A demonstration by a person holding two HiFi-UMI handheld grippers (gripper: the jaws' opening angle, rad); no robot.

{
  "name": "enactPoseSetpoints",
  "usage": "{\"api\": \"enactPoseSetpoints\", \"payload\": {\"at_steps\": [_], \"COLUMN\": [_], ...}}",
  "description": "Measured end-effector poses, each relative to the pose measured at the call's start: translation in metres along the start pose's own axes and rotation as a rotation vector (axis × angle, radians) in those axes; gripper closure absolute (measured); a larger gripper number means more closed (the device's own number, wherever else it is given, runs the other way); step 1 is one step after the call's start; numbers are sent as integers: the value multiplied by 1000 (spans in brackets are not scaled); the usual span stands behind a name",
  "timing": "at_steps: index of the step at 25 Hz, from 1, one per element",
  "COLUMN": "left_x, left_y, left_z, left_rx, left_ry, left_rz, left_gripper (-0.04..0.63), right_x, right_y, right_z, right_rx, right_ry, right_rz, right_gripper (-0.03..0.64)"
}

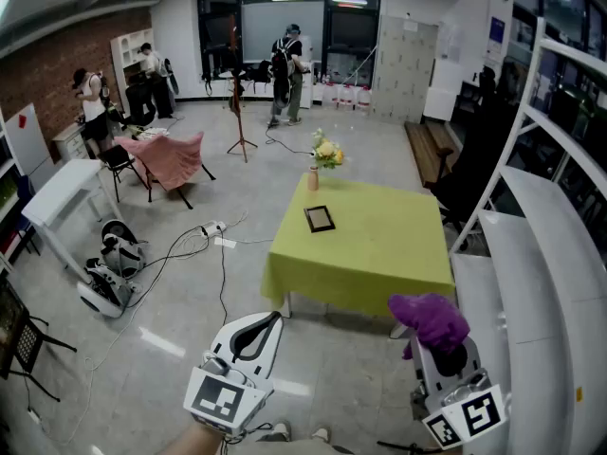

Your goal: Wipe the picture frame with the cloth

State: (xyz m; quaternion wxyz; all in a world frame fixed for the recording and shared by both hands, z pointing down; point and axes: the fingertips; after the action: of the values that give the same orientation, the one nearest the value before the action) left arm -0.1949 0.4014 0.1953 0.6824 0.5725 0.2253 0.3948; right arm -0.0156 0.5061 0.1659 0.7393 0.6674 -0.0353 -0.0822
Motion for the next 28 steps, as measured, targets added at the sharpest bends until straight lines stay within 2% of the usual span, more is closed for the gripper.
{"api": "enactPoseSetpoints", "payload": {"at_steps": [10,18,28], "left_x": [17,34,51], "left_y": [-2,1,1], "left_z": [15,31,45], "left_rx": [-12,-39,-13], "left_ry": [-15,-48,-31], "left_rz": [-4,2,2], "left_gripper": [588,589,588], "right_x": [21,39,62], "right_y": [8,27,41], "right_z": [-4,-11,-8], "right_rx": [16,-15,-34], "right_ry": [-40,-70,-80], "right_rz": [51,33,30], "right_gripper": [529,529,529]}}
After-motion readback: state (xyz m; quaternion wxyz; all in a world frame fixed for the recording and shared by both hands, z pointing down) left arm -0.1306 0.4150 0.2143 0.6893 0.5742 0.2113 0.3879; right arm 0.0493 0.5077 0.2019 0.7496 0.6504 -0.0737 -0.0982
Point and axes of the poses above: the fingertips, and each gripper's own axes: z forward along the fingers, x to its right, y out of its underside, and after that the axes turned 13 degrees about -x, right-handed
